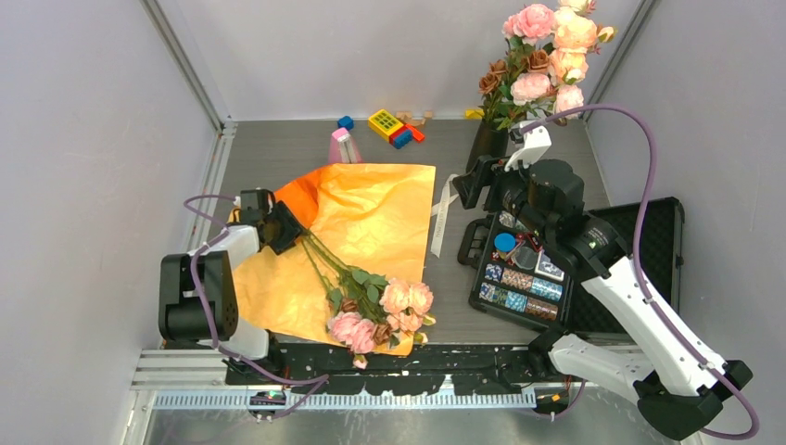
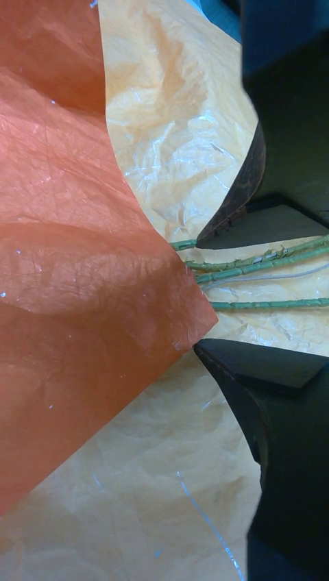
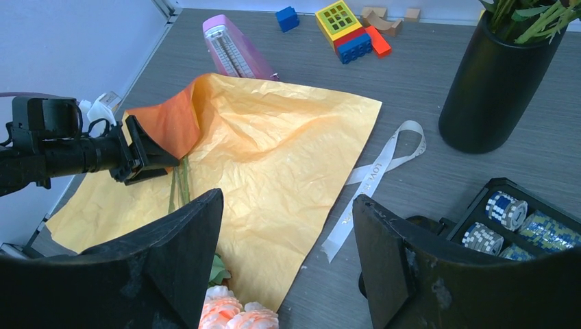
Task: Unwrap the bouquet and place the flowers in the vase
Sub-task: Unfold the wrapping paper at the center of the board.
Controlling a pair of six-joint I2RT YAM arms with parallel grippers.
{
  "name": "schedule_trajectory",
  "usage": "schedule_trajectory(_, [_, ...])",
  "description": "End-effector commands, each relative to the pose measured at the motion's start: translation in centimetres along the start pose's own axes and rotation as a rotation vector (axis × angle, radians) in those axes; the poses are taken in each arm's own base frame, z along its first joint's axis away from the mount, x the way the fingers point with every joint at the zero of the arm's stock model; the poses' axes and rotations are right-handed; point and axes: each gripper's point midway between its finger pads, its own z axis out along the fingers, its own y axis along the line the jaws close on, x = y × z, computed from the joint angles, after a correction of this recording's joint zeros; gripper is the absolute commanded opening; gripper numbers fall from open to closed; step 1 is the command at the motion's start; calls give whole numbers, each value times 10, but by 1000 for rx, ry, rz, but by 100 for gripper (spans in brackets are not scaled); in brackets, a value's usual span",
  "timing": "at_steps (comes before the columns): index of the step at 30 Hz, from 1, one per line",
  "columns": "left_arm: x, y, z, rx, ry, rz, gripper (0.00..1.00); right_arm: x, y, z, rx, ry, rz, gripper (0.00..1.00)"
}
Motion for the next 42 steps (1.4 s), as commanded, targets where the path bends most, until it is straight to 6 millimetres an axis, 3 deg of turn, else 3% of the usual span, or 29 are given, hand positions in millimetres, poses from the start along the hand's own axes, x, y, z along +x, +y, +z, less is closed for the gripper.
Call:
schedule_trajectory(1, [-24, -13, 4, 24, -82, -2, 53, -16, 6, -5, -25, -62, 25, 74])
schedule_trajectory(10, [-32, -14, 13, 15, -86, 3, 38, -11, 8, -3, -39, -48, 24, 75])
schedule_trajectory(13, [-33, -15, 15, 19, -84, 0, 29, -11, 8, -3, -41, -46, 26, 75])
schedule_trajectory(22, [-38, -18, 11, 20, -101, 1, 12, -10, 10, -4, -54, -43, 31, 75])
schedule_trajectory(26, [-41, -22, 5, 31, -113, 1, 12, -9, 11, -4, -60, -40, 33, 75])
schedule_trajectory(31, [-44, -25, -1, 33, -118, 5, 23, -7, 12, -3, -61, -34, 34, 75])
schedule_trajectory(34, [-46, -28, -4, 41, -123, 5, 13, -6, 12, -2, -63, -30, 35, 75])
schedule_trajectory(42, [-54, -36, -14, 54, -137, 13, 0, -5, 12, -3, -64, -30, 35, 75])
